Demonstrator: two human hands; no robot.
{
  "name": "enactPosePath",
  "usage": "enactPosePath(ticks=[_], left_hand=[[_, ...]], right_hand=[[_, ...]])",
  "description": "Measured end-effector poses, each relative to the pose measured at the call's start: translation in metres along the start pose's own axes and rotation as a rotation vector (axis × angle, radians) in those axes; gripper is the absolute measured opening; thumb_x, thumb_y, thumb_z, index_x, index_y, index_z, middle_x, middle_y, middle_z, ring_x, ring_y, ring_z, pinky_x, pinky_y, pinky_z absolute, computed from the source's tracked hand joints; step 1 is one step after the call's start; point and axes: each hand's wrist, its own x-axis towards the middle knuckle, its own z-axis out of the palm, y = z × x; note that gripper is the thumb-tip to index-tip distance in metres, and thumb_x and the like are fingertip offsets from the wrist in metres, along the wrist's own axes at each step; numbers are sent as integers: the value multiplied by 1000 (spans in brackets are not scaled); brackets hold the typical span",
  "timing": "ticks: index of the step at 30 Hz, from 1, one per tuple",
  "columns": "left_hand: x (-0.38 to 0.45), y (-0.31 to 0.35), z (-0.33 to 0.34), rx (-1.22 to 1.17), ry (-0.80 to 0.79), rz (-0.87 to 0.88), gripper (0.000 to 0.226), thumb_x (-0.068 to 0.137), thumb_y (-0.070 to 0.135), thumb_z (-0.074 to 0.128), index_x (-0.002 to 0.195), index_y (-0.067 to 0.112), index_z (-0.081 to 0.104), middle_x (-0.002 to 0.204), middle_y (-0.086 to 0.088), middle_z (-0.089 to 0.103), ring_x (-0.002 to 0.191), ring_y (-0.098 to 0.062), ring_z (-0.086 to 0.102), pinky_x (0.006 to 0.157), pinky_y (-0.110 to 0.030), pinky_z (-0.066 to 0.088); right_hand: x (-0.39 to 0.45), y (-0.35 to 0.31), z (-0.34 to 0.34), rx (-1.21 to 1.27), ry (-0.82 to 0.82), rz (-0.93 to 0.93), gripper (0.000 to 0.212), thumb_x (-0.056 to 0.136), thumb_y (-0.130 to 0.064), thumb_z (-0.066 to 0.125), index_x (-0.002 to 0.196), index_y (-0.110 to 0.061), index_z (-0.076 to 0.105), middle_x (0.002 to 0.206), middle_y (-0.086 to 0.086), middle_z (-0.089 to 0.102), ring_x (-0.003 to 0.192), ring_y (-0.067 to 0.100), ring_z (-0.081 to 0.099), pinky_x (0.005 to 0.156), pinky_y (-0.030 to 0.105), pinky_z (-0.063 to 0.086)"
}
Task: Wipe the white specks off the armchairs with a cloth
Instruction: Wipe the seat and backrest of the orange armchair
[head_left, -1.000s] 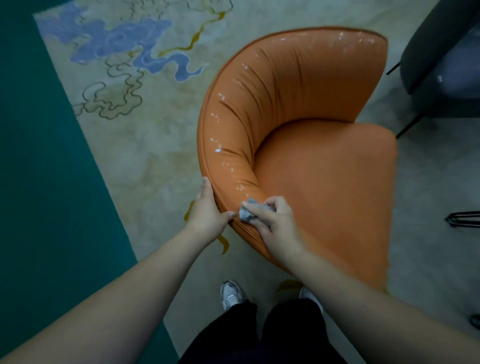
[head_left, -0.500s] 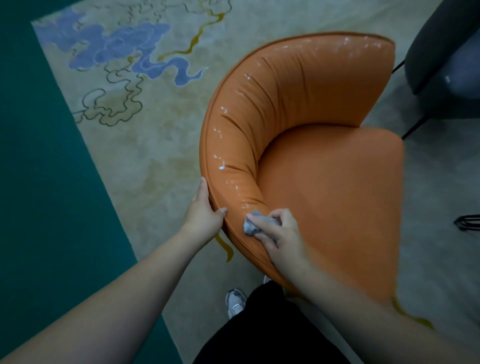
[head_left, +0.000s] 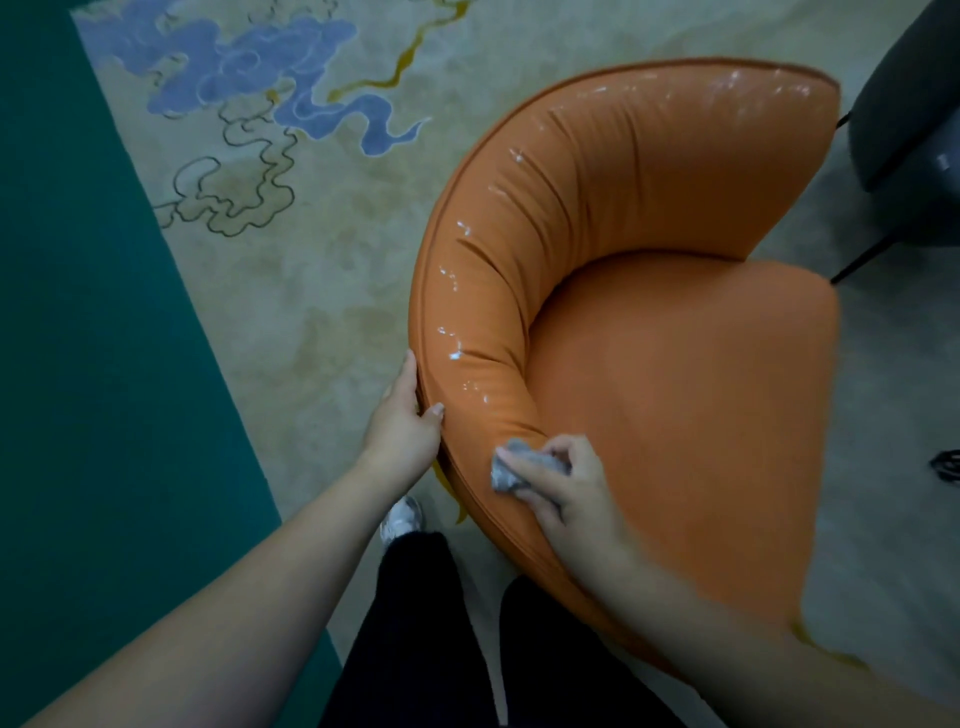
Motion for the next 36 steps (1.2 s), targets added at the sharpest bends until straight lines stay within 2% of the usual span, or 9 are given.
enactPosePath(ticks=[6, 9, 12, 15, 19, 24, 28, 32, 36], left_hand=[[33, 9, -15, -16, -41, 27, 71, 97, 15, 50, 154, 31, 12, 150, -4, 41, 133, -25, 45, 110, -43, 37], [48, 12, -22, 19, -64, 65, 72, 96, 15, 52, 154, 25, 11, 152, -5, 38, 133, -25, 45, 110, -43, 37], [61, 16, -32, 38, -130, 105, 72, 96, 14, 51, 155, 20, 10, 157, -2, 27, 134, -25, 43, 111, -44, 37], [82, 23, -45, 53, -194, 146, 70, 97, 14, 49, 155, 19, 11, 157, -4, 27, 133, -27, 44, 110, -46, 38], [107, 33, -53, 60, -272, 189, 72, 97, 12, 50, 155, 18, 9, 155, -7, 30, 133, -30, 44, 108, -49, 39], [121, 39, -60, 117, -333, 249, 74, 96, 13, 51, 155, 23, 8, 154, -8, 29, 133, -31, 43, 107, -49, 39], [125, 39, -63, 228, -320, 309, 75, 97, 18, 52, 155, 20, 6, 156, -9, 24, 135, -30, 39, 111, -46, 34], [128, 37, -63, 213, -320, 314, 75, 95, 16, 55, 155, 18, 10, 157, -9, 24, 134, -31, 41, 111, -46, 36], [130, 36, -64, 173, -330, 288, 76, 93, 13, 58, 154, 19, 14, 155, -8, 28, 131, -32, 45, 107, -49, 40]], right_hand=[[54, -8, 25, 72, 165, 141, 45, 80, -2, 72, 119, -24, 65, 101, 6, 44, 95, 26, 50, 91, 34, 44], [81, -14, 31, 118, 178, 160, 48, 81, -1, 70, 122, -26, 62, 102, 6, 43, 96, 23, 49, 92, 25, 40], [61, -15, 31, 50, 202, 176, 54, 80, 0, 70, 125, -28, 56, 102, 7, 44, 95, 22, 49, 90, 25, 40], [53, -23, 38, 2, 300, 209, 52, 77, 3, 73, 121, -22, 61, 100, 8, 46, 92, 22, 50, 87, 24, 40], [112, -32, 50, 28, 365, 264, 44, 80, 2, 70, 119, -18, 65, 102, 7, 43, 95, 22, 49, 90, 24, 40], [101, -32, 59, -11, 423, 232, 49, 81, -4, 69, 122, -29, 60, 101, 6, 43, 92, 22, 50, 89, 20, 38], [84, -40, 65, -93, 450, 226, 52, 78, -4, 72, 120, -33, 62, 100, 2, 42, 89, 18, 48, 86, 15, 35], [126, -49, 70, -66, 502, 267, 45, 78, -1, 73, 116, -23, 68, 100, 7, 43, 91, 22, 50, 84, 23, 40], [134, -50, 67, -37, 470, 271, 44, 78, 2, 72, 116, -21, 68, 100, 8, 42, 91, 21, 49, 85, 12, 35]])
